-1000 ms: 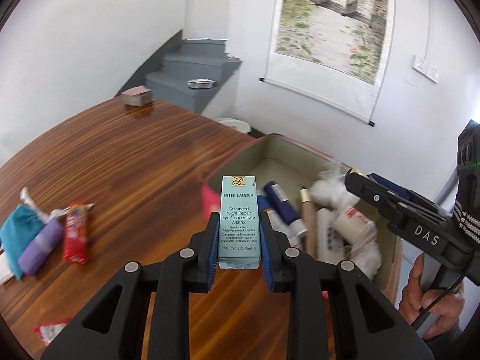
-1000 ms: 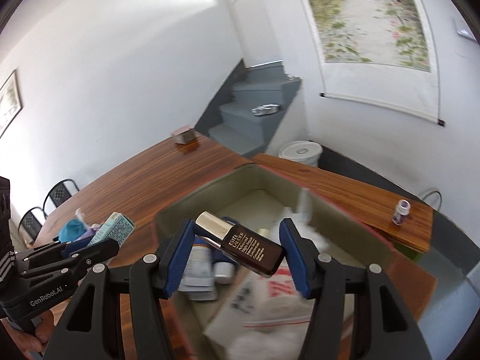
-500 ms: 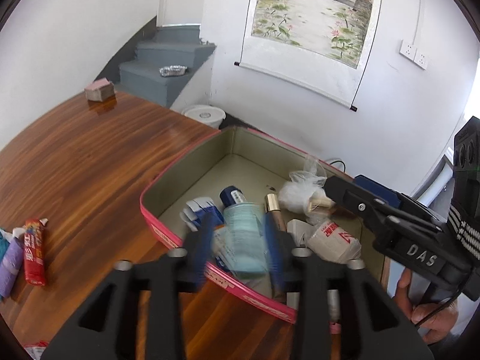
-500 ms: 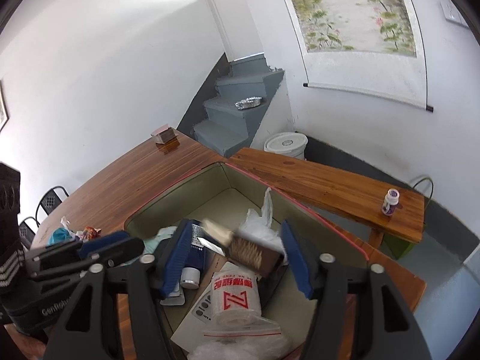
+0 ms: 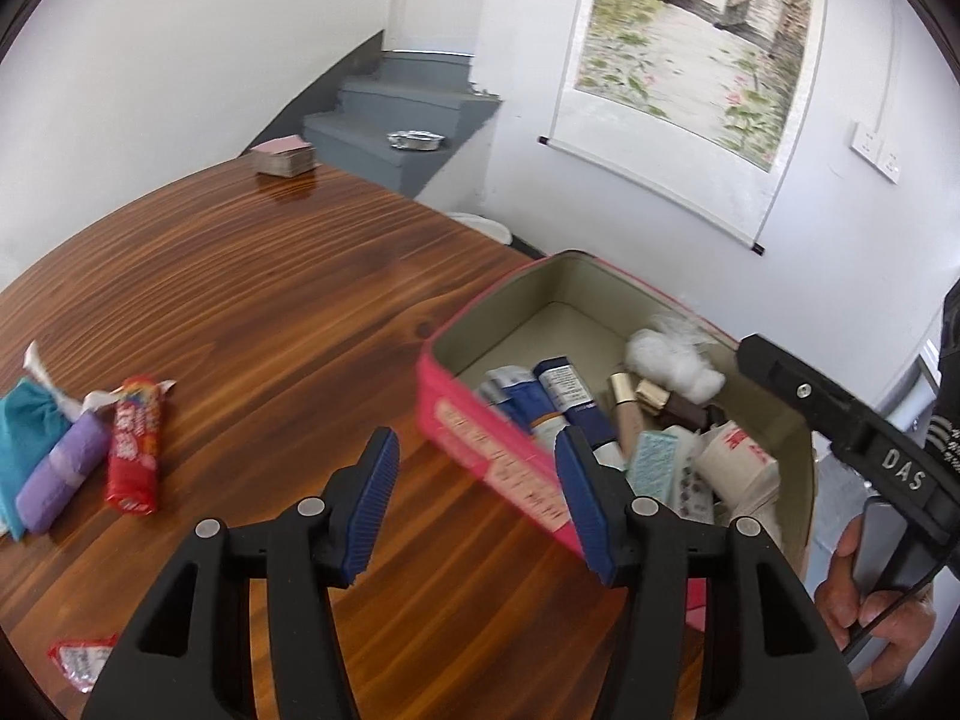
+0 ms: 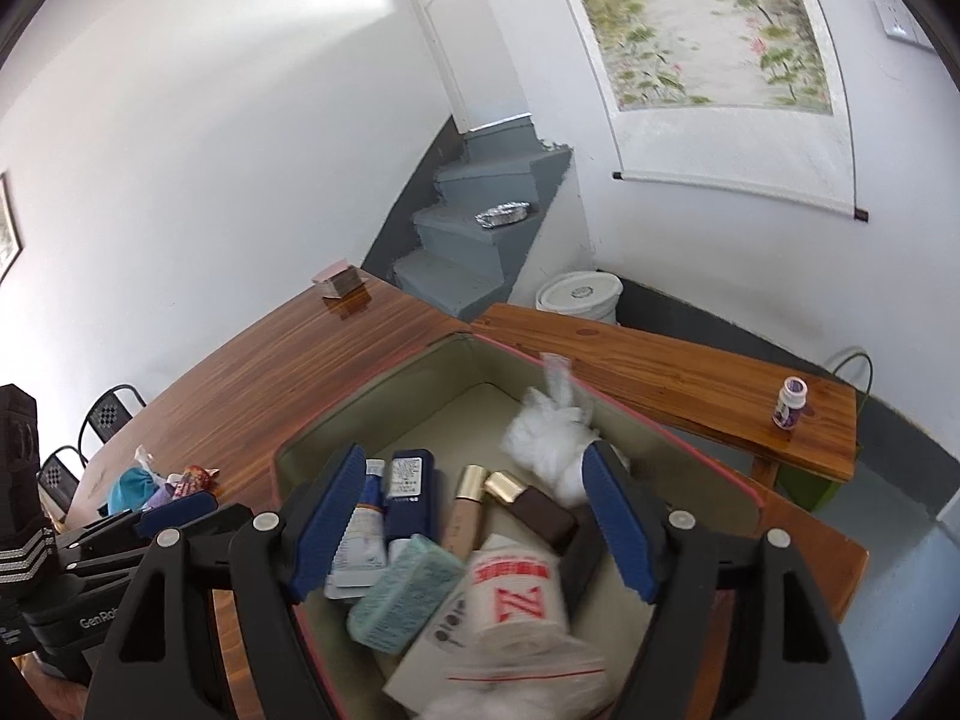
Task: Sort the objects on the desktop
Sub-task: 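Carry the green box and dark bottle to the pink box and release both, then return to the table and grasp the red snack packet with the left gripper, then grasp the red Skittles tube with the right gripper, then carry the red packet and Skittles tube into the pink box and release both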
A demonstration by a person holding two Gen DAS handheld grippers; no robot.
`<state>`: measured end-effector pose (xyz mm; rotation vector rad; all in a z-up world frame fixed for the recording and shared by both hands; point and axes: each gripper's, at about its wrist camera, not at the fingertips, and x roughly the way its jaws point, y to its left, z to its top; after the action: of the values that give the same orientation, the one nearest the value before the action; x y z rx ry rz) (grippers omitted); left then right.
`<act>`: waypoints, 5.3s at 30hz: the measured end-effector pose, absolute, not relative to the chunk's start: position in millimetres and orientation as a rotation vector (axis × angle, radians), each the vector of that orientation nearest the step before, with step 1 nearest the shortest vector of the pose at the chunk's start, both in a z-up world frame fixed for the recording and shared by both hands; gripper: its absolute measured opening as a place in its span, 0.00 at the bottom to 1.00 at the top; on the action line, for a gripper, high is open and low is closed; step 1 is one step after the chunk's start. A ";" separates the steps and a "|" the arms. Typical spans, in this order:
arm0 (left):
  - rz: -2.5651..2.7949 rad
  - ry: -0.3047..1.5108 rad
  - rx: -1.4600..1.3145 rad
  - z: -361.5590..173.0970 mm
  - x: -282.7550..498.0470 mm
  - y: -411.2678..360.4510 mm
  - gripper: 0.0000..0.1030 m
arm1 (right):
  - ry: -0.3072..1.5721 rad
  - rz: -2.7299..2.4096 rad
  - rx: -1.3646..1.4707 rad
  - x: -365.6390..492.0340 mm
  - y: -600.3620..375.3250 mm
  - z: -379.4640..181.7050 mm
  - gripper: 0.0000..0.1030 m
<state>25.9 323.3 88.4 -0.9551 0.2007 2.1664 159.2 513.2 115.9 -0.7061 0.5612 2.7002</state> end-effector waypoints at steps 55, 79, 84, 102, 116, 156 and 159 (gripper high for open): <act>2.352 0.328 -1.119 27.0 20.0 120.9 0.32 | 0.284 2.996 -1.117 68.6 319.3 81.6 0.78; 2.505 0.065 -1.133 45.9 6.1 71.6 0.29 | -0.014 2.945 -1.337 -64.2 241.5 47.5 0.64; 2.505 0.063 -1.137 44.7 4.7 71.6 0.29 | -0.041 2.924 -1.385 -72.2 239.2 39.7 0.53; 2.535 0.051 -1.106 50.9 10.4 70.1 0.29 | 0.047 3.004 -1.333 -42.3 244.4 58.8 0.37; 2.510 0.066 -1.071 56.3 24.1 84.1 0.29 | 0.162 3.036 -1.178 36.1 268.0 70.5 0.37; 2.326 0.222 -0.935 88.4 43.6 274.8 0.29 | 0.408 2.763 -0.711 165.5 489.6 116.5 0.37; 2.288 0.234 -0.920 91.9 45.0 294.4 0.29 | 0.428 2.737 -0.707 168.5 503.2 115.2 0.37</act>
<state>45.0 294.4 91.9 -0.9197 0.2343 2.2880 168.5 503.2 115.2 -0.7071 0.4278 2.7374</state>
